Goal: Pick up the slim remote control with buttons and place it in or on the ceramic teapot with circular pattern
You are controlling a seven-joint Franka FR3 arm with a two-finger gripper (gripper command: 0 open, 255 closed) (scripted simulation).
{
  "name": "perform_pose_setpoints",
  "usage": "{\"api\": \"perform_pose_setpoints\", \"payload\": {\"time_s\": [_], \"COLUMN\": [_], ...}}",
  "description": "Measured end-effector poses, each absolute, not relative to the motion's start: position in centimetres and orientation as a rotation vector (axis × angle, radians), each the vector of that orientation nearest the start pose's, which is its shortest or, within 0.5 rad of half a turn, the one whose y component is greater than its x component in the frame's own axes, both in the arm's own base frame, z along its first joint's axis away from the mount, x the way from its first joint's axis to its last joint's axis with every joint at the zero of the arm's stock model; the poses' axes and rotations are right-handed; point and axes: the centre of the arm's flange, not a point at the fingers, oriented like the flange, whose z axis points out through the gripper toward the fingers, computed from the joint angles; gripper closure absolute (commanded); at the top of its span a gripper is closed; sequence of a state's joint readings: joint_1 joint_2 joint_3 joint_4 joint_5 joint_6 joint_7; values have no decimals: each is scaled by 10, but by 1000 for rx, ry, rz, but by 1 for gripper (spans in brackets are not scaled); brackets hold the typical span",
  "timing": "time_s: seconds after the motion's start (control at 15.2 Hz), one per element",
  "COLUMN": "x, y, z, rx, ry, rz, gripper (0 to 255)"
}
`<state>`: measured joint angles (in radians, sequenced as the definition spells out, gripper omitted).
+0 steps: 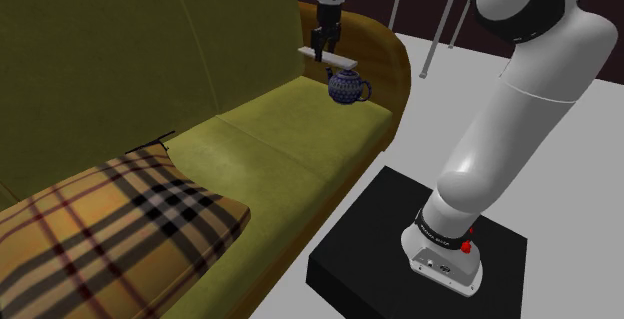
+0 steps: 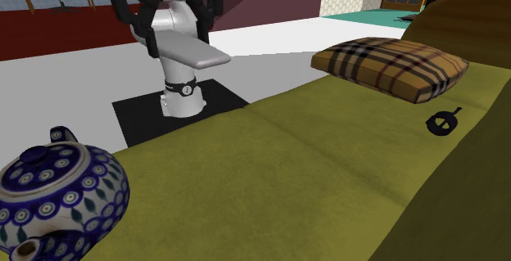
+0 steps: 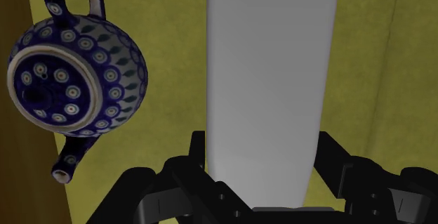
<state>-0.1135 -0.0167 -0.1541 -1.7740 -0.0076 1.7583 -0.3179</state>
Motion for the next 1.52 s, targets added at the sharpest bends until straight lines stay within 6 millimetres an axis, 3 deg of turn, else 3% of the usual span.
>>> {"api": "perform_pose_setpoints", "payload": {"time_s": [1.12, 1.19, 1.52], "x": [545, 546, 542], "y": [-377, -386, -385], "z": [549, 549, 549], "rx": [-3146, -3143, -3143], "ry": [-80, -86, -109], "rz": [2, 0, -36], "gripper": [255, 255, 255]}}
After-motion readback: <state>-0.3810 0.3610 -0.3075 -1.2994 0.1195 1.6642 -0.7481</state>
